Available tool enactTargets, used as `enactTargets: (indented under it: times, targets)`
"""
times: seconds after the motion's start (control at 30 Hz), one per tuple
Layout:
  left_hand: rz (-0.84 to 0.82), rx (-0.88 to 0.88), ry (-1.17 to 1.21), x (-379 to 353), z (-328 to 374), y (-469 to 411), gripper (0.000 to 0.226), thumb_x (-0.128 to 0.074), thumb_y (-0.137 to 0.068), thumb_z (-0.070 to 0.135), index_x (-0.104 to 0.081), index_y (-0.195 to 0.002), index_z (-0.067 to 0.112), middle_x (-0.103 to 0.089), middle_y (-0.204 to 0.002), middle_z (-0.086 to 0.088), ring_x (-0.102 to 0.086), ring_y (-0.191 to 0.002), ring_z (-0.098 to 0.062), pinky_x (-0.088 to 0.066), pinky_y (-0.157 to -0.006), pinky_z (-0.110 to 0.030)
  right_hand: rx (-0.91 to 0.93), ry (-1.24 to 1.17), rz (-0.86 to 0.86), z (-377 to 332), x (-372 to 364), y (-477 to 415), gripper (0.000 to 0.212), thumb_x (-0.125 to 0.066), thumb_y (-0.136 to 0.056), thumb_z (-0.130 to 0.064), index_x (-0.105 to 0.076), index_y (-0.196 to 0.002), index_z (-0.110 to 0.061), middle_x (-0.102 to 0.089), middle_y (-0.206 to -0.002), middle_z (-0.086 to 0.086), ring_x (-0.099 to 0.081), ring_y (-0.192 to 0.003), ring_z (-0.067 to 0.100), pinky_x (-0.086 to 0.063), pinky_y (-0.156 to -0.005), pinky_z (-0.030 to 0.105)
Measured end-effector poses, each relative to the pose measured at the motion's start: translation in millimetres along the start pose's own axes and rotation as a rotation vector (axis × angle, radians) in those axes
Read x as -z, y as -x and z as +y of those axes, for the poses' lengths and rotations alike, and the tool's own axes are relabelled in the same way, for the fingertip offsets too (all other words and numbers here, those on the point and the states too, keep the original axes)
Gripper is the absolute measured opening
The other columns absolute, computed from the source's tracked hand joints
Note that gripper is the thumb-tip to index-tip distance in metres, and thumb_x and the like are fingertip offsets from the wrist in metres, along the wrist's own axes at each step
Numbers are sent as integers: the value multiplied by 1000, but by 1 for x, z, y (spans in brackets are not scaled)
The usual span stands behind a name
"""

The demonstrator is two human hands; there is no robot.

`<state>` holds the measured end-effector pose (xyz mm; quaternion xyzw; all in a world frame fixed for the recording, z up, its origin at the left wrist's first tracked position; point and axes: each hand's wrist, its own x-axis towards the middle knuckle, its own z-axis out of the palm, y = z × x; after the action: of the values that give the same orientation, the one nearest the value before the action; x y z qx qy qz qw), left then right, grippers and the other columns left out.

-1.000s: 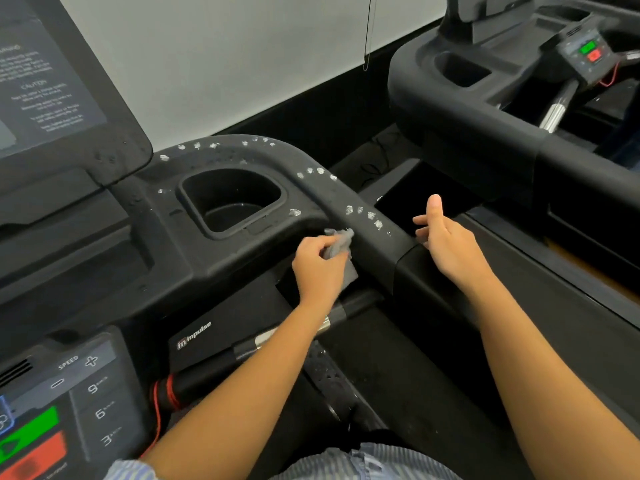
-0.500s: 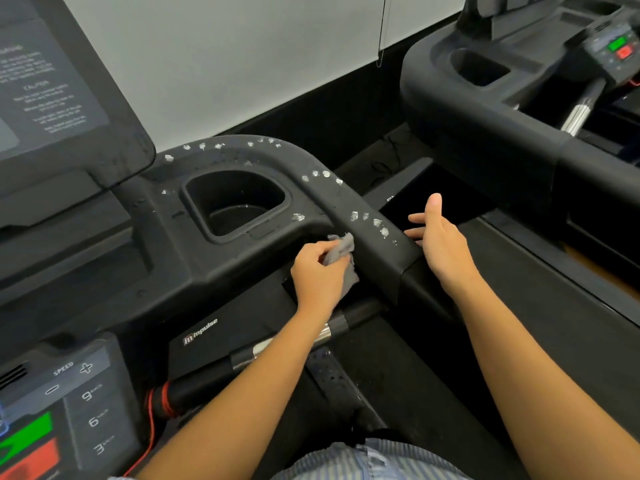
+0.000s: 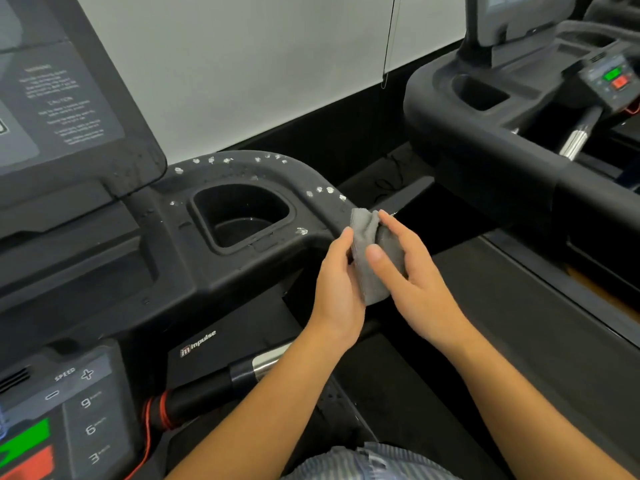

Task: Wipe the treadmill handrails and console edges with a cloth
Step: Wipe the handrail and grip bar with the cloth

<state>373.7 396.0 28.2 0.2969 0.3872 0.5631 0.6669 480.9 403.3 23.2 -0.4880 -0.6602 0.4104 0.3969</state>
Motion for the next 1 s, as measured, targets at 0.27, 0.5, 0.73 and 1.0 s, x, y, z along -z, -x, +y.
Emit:
enactTargets:
  times: [0.27,0.5,0.73,1.0]
  targets:
    - [-182,-100,-396,12,-10,-1,32,-31,-100,25,-49,-124,34,-58,-121,20,-48,-118,6,-40,-97,-13,3,285,150,21,17,-20,53,-56,-91,-23,-38,-140,-22,-43,-127,-12,-40,-115,-2,-29,-84,-2]
    - [172,-419,-1465,61,-12,-23,42,-47,-95,19,-41,-137,16,-37,-146,0,-27,-137,-11,-14,-112,-25,-39,668,-22,56,15,-46,48,-41,-99,-28,-34,-145,-17,-32,-148,6,-31,-134,17,-24,-109,24]
    - [35,-448,-1726,65,-19,-36,54,-46,-95,12,-25,-144,6,-23,-153,-10,-18,-142,-20,-6,-110,-23,196,882,-95,50,-17,-80,46,-38,-100,-26,-37,-141,-6,-37,-145,19,-35,-134,30,-28,-109,35]
    - [-53,-379,-1724,68,-26,-39,62,-42,-95,11,-8,-147,7,-3,-157,-8,-6,-144,-17,1,-110,-21,249,895,-181,50,11,-43,46,-39,-100,-23,-34,-143,-7,-34,-148,16,-31,-137,27,-15,-109,24]
